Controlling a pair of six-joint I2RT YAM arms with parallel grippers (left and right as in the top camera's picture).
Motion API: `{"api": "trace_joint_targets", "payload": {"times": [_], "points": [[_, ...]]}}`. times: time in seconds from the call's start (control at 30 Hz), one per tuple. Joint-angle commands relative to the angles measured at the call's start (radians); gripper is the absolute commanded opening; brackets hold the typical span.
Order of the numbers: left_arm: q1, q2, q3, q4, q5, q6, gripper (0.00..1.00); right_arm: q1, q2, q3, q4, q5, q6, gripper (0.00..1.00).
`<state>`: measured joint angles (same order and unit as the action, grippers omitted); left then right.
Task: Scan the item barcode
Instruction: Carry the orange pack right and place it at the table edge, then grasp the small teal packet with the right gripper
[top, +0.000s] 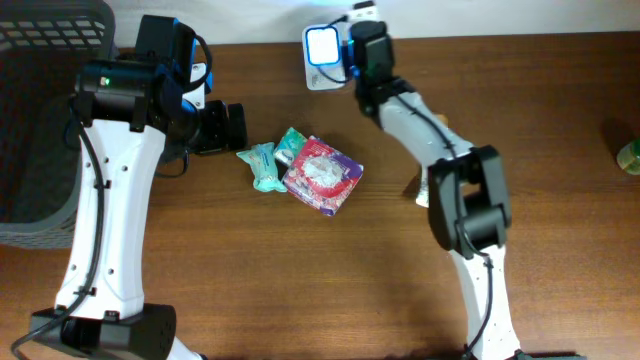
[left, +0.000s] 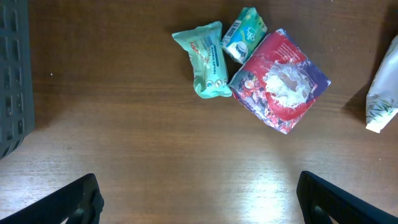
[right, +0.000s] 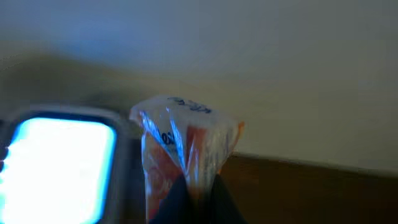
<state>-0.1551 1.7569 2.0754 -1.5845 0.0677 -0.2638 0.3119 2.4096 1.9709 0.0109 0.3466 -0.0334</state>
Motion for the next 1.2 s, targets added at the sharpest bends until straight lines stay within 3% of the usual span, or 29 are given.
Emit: {"api": "trace_joint_targets", "payload": {"times": [0.0,0.07,0.13,0.2,0.37,0.5,0.53,0.57,0.63,0.67,0.73,0.9,1.07,1.17], "points": [[-0.004,-0.001,0.003,0.001,-0.004,0.015,0.99,-0.151,-0.181,0.015,-0.14,0.154,0.076,0.04],[-0.004,-0.001,0.003,0.001,-0.004,0.015,0.99,-0.251,-0.203,0.016,-0.306,0.263,0.075,0.04],[-0.004,-0.001,0.003,0.001,-0.004,0.015,0.99,-0.378,-0.196,0.015,-0.521,0.274,0.076,0.04],[-0.004,-0.001,0.003,0.001,-0.004,0.015,0.99,-0.488,-0.181,0.015,-0.622,0.263,0.076,0.04],[-0.004,-0.001,0.003,0.001,-0.004,0.015,0.99,-0.721,-0.118,0.008,-0.688,0.113,0.106,0.04],[-0.004,-0.001,0.003,0.001,-0.004,0.015,0.99,-0.808,-0.08,0.008,-0.686,0.107,0.141,0.04],[-0.004,-0.001,0.003,0.001,-0.004,0.016,0.99,-0.828,-0.074,0.008,-0.693,0.043,0.171,0.12],[-0.004,-0.001,0.003,0.002,-0.004,0.015,0.99,-0.83,-0.073,0.008,-0.695,-0.007,0.17,0.44],[-0.004,-0.001,0.003,0.001,-0.004,0.015,0.99,-0.824,-0.073,0.008,-0.704,-0.032,0.17,0.69],[-0.004,-0.001,0.003,0.002,-0.004,0.015,0.99,-0.822,-0.073,0.008,-0.711,-0.033,0.17,0.87],[-0.004,-0.001,0.003,0.001,-0.004,0.015,0.99,-0.804,-0.073,0.008,-0.742,-0.033,0.169,0.99],[-0.004,-0.001,0.003,0.001,-0.004,0.015,0.99,-0.613,-0.215,0.027,-0.784,-0.039,0.09,0.99],[-0.004,-0.001,0.003,0.001,-0.004,0.015,0.99,-0.327,-0.263,0.027,-0.985,-0.422,0.09,0.99],[-0.004,-0.001,0.003,0.001,-0.004,0.015,0.99,-0.171,-0.263,0.027,-0.992,-0.563,0.094,0.99]]}}
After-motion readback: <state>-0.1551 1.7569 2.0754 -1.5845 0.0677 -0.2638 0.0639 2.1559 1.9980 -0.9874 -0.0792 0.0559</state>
